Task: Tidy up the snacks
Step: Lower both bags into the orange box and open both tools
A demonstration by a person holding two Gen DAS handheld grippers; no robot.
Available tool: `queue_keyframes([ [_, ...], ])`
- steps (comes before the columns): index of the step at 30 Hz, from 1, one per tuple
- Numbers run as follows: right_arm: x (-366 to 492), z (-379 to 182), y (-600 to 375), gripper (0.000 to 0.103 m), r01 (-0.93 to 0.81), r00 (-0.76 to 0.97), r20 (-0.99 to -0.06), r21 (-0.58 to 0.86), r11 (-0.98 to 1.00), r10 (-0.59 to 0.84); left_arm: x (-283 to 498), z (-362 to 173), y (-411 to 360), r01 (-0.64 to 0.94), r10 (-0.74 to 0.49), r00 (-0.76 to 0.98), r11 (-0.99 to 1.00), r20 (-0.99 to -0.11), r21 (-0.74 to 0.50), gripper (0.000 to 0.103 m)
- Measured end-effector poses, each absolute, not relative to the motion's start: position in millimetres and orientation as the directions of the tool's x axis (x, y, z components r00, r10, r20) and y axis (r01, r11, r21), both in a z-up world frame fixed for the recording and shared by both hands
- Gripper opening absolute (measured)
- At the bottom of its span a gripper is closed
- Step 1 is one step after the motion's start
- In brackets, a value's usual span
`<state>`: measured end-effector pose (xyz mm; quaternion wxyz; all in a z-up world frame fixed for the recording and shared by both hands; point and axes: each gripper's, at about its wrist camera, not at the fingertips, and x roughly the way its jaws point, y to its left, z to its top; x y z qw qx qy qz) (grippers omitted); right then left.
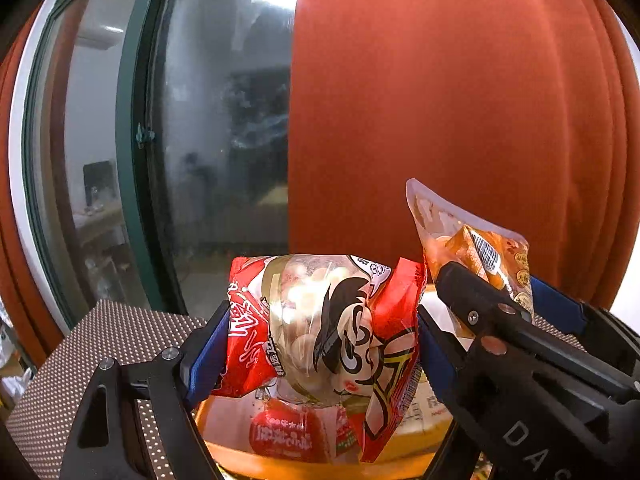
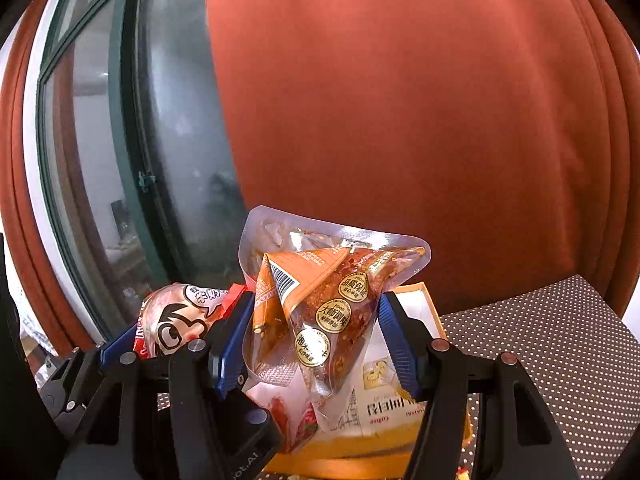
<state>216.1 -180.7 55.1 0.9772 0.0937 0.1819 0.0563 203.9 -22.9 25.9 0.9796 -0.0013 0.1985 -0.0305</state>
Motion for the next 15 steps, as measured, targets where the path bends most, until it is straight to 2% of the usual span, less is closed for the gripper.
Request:
queue_keyframes([
  [11, 278.5, 6.6, -170.9, 0.064, -0.049, 0.861, -0.493, 0.161, 0.986, 0.123, 263.3, -27.9, -26.2, 0.036, -0.069, 0.832, 0.997, -0.551, -0.071, 0.086],
  [15, 295.4, -3.4, -169.1, 0.064, -0.036, 0.838, -0.53, 0.182, 0.983, 0.129, 286.5, -42.7, -24.1, 0.006, -0.023, 0.769, 1.0, -0.638, -0.029, 0.086],
])
